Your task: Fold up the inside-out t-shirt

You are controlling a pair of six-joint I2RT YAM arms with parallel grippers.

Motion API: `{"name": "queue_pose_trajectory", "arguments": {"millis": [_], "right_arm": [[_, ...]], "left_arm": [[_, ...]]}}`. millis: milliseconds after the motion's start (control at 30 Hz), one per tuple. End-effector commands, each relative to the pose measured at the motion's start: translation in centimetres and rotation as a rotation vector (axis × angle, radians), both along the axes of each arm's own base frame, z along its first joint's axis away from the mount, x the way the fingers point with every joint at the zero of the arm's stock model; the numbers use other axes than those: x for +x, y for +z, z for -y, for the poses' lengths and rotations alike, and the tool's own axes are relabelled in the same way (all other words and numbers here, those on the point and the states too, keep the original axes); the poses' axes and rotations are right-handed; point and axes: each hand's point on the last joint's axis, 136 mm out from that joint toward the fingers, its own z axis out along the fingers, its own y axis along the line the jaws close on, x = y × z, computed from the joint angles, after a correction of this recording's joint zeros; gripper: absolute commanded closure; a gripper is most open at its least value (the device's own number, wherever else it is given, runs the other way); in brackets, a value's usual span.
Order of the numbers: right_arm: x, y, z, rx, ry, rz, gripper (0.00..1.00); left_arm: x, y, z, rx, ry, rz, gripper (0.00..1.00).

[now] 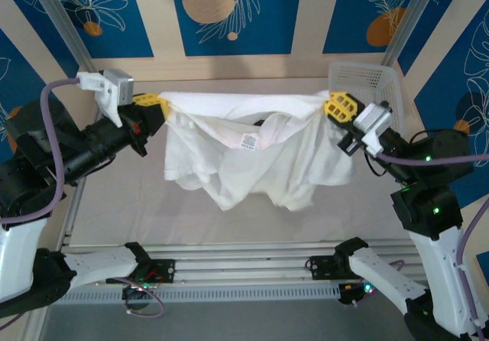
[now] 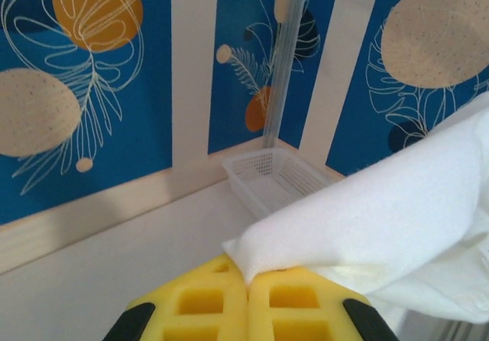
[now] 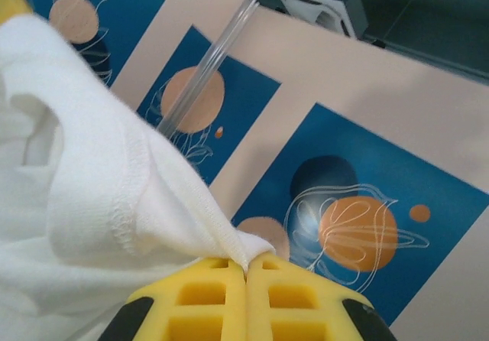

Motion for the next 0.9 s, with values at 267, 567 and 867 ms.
{"name": "queue_pose_trajectory", "arguments": {"millis": [267, 567, 867], "right_arm": [[23.5, -11.5, 0.9, 0.041, -0.182, -0.658, 1.0], [32.2, -22.8, 1.3, -0.018, -0.259, -1.137, 0.29], [25.1, -28.8, -0.3, 0.082, -0.166, -1.486, 0.34]], "left_arm": [[23.2, -11.3, -1.4, 0.178, 0.352, -0.298, 1.0], [36.4, -22.4, -5.1, 0.137, 0.369, -0.532, 0.2], [25.0, -23.1, 1.1, 0.103, 0.133, -0.565, 0.14]]}}
